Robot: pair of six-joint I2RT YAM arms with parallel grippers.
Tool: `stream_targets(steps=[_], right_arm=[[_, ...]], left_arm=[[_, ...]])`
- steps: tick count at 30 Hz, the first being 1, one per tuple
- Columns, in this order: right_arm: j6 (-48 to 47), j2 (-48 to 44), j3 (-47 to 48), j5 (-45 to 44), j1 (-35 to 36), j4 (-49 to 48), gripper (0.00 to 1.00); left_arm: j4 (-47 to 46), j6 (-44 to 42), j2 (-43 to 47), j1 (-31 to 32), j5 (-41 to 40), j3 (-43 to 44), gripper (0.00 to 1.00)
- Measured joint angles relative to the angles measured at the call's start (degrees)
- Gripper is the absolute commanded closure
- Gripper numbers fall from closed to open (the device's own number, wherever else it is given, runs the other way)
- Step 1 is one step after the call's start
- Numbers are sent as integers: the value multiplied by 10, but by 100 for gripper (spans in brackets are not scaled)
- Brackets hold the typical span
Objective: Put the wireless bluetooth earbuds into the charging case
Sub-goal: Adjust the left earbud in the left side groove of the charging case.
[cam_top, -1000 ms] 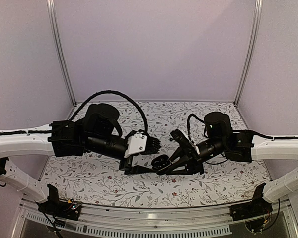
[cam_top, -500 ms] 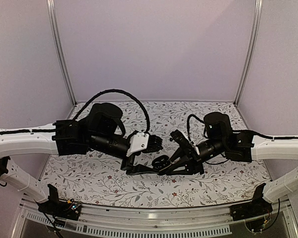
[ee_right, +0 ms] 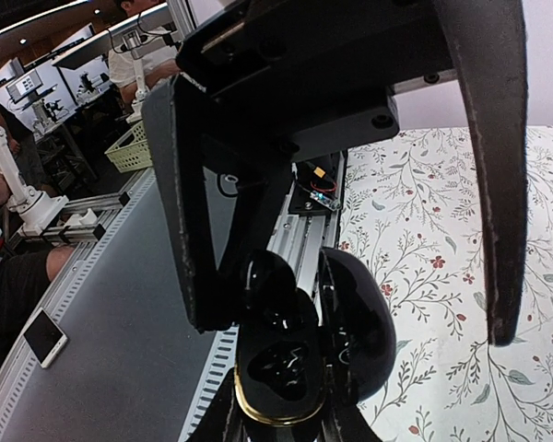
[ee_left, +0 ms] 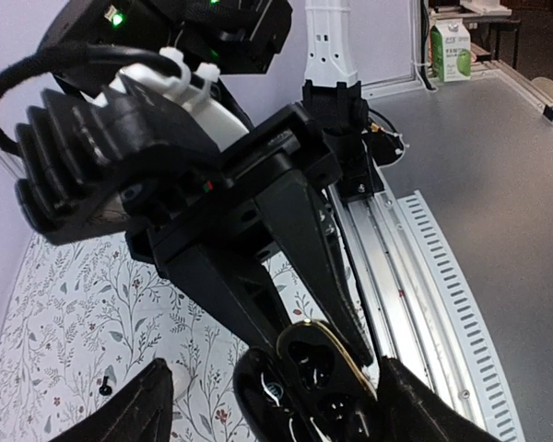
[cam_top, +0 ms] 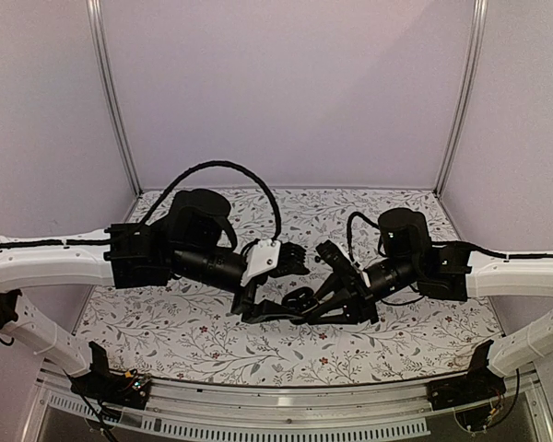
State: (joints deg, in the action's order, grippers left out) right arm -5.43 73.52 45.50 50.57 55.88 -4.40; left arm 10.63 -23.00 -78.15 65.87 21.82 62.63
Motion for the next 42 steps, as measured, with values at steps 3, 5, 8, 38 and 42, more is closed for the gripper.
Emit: stream_targets(steps=[3, 5, 8, 38, 42], right_arm=[[0, 0, 0, 0, 0, -3, 100], [0, 0, 0, 1, 2, -3, 100], [0, 0, 0, 0, 3, -3, 100], [61, -40, -14, -47, -31, -74, 100], [61, -40, -14, -56, -31, -70, 100]], left_arm=[[-25, 6, -6, 0, 0, 0, 25], [-39, 10, -10, -2, -2, 0, 25], [-51, 15, -14, -4, 0, 0, 25], [-55, -116, 103, 49, -82, -61, 31], [-47, -125, 85, 51, -97, -61, 32]])
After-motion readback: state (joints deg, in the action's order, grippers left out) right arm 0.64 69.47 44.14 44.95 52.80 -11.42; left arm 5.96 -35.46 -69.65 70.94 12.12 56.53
